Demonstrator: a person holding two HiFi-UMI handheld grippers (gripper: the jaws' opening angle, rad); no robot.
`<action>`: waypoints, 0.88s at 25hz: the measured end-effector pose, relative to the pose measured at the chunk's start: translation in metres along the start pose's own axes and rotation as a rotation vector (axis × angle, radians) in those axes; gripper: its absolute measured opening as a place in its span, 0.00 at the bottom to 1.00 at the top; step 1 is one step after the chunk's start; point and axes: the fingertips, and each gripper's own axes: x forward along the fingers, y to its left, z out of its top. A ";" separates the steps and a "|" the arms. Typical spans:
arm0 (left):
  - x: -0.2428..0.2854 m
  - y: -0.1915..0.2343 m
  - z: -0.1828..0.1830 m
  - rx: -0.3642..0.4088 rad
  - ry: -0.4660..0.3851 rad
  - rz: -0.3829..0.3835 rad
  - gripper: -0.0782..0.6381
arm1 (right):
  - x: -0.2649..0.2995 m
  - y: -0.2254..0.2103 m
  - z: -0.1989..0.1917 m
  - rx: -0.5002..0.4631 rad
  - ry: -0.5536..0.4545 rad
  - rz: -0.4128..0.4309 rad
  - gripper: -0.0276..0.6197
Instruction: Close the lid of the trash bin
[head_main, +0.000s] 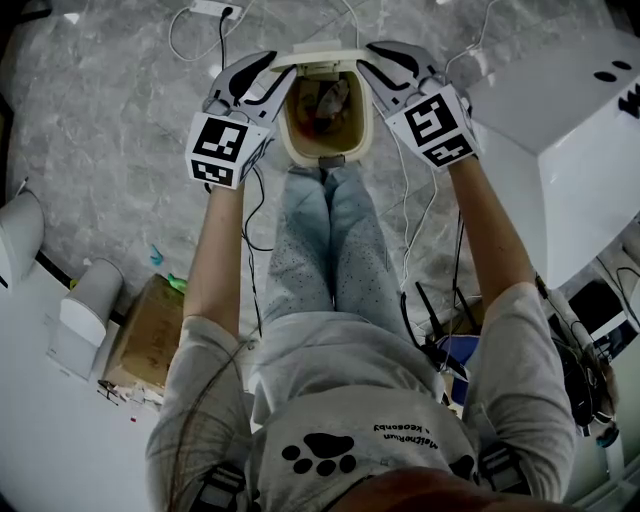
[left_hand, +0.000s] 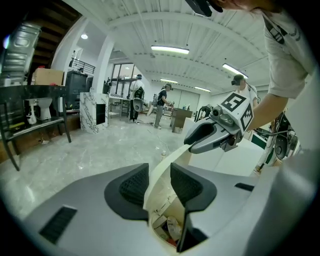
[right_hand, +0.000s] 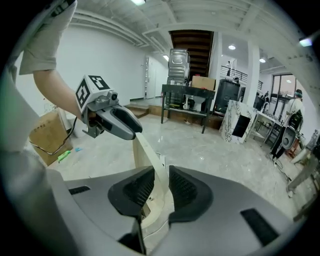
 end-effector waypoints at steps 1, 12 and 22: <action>-0.001 -0.002 -0.001 0.003 0.000 0.002 0.31 | -0.001 0.002 -0.001 -0.002 0.000 0.002 0.22; -0.022 -0.032 -0.018 0.084 0.011 -0.028 0.31 | -0.018 0.036 -0.016 -0.066 0.011 0.013 0.21; -0.040 -0.058 -0.041 0.147 0.056 -0.048 0.31 | -0.030 0.072 -0.030 -0.134 0.037 0.004 0.21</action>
